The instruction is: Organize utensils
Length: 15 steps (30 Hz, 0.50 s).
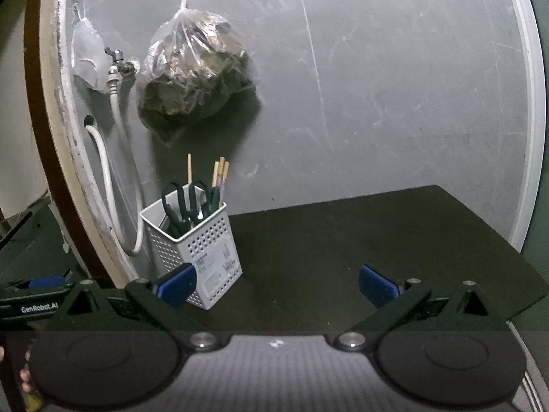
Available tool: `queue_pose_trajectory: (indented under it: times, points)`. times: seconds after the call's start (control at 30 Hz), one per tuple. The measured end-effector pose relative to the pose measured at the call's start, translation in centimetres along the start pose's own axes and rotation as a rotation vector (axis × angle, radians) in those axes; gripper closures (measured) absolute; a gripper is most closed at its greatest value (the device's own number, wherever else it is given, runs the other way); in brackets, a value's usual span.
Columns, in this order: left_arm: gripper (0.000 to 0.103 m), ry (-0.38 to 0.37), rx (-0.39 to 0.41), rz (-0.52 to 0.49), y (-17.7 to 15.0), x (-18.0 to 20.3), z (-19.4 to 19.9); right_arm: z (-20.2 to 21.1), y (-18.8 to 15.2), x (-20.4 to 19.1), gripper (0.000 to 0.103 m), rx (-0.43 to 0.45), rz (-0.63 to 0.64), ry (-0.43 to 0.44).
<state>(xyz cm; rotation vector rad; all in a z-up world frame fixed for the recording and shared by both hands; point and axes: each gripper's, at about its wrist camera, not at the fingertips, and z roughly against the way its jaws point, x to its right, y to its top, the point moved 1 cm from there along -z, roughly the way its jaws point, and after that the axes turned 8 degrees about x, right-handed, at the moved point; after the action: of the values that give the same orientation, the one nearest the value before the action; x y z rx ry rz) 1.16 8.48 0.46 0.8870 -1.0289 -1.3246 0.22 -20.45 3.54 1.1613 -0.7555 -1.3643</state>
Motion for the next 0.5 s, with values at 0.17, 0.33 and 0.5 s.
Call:
queue_pose_trajectory:
  times: [0.17,0.33,0.5]
  points:
    - [0.001,0.011,-0.017,0.002,-0.3,0.4,0.1,-0.2,-0.3,0.7,0.0,-0.012,-0.006,0.0]
    - [0.001,0.02,-0.026,-0.001,-0.7,0.7,0.1,-0.4,-0.7,1.1,0.0,-0.03,-0.001,-0.004]
    - [0.001,0.019,-0.042,0.014,-0.9,0.7,-0.2,-0.7,-1.2,1.5,0.0,-0.057,0.007,-0.007]
